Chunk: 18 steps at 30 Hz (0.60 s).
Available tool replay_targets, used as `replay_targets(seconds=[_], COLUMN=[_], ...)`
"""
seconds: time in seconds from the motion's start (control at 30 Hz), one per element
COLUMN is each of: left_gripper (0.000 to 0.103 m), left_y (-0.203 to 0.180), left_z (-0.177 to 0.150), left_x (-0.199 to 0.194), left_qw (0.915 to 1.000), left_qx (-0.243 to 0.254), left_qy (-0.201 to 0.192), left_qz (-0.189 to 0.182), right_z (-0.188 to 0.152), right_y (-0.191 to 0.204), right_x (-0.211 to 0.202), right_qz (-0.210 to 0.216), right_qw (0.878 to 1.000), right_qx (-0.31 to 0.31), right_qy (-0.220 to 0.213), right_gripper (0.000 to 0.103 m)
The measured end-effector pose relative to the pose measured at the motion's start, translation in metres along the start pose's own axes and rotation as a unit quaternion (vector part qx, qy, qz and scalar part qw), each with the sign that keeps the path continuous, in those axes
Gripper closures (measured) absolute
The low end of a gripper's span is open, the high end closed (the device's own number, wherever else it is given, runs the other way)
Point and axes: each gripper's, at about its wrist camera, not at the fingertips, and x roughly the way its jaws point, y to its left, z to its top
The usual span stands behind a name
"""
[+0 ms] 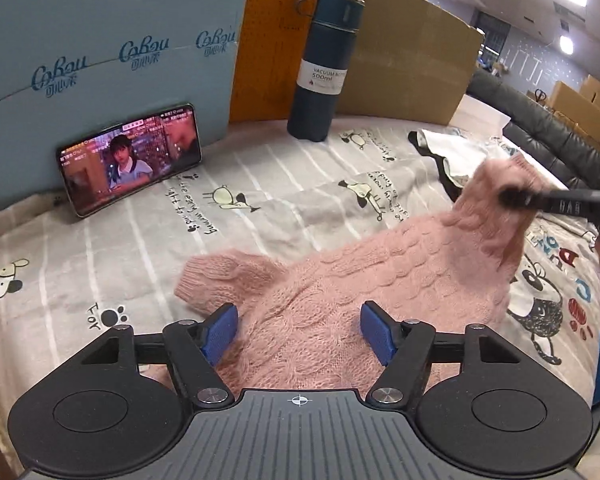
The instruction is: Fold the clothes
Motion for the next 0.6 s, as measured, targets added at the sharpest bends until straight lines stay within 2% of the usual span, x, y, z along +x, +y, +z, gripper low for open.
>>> replay_targets(seconds=[0.03, 0.1, 0.2, 0.27, 0.33, 0.4, 0.43, 0.5, 0.53, 0.6], left_gripper=[0.046, 0.061, 0.084, 0.089, 0.091, 0.092, 0.092, 0.092, 0.093, 0.093], left_y=[-0.001, -0.003, -0.011, -0.022, -0.033, -0.045, -0.050, -0.062, -0.067, -0.077], left_z=[-0.001, -0.004, -0.005, -0.006, -0.009, -0.014, -0.018, -0.026, -0.030, -0.041], left_x=[0.001, 0.002, 0.000, -0.010, -0.024, -0.040, -0.048, -0.063, -0.070, -0.081], left_qw=[1.0000, 0.9999, 0.9992, 0.9977, 0.9960, 0.9943, 0.9936, 0.9924, 0.9914, 0.9895], left_qx=[0.002, 0.009, 0.037, 0.066, 0.084, 0.098, 0.103, 0.108, 0.114, 0.122], left_qy=[0.002, 0.005, 0.005, -0.011, -0.029, -0.042, -0.048, -0.058, -0.064, -0.072], left_qz=[0.000, 0.000, -0.012, -0.007, -0.003, -0.001, -0.002, -0.005, -0.010, -0.026], right_z=[0.000, -0.004, -0.014, -0.015, -0.017, -0.018, -0.016, -0.013, -0.012, -0.013], right_y=[-0.013, -0.039, -0.064, -0.066, -0.069, -0.071, -0.067, -0.050, -0.041, -0.021], right_x=[0.002, 0.009, 0.018, 0.010, 0.002, -0.007, -0.013, -0.018, -0.020, -0.022], right_qz=[-0.019, -0.048, -0.060, -0.067, -0.074, -0.081, -0.074, -0.009, 0.028, 0.098], right_qw=[1.000, 0.997, 0.990, 0.985, 0.980, 0.974, 0.973, 0.970, 0.965, 0.950], right_qx=[0.018, 0.061, 0.125, 0.155, 0.184, 0.213, 0.217, 0.243, 0.259, 0.294], right_qy=[0.001, 0.010, 0.038, 0.029, 0.020, 0.011, 0.006, 0.017, 0.025, 0.043], right_gripper=[0.084, 0.084, 0.081, 0.065, 0.058, 0.056, 0.054, 0.047, 0.042, 0.039])
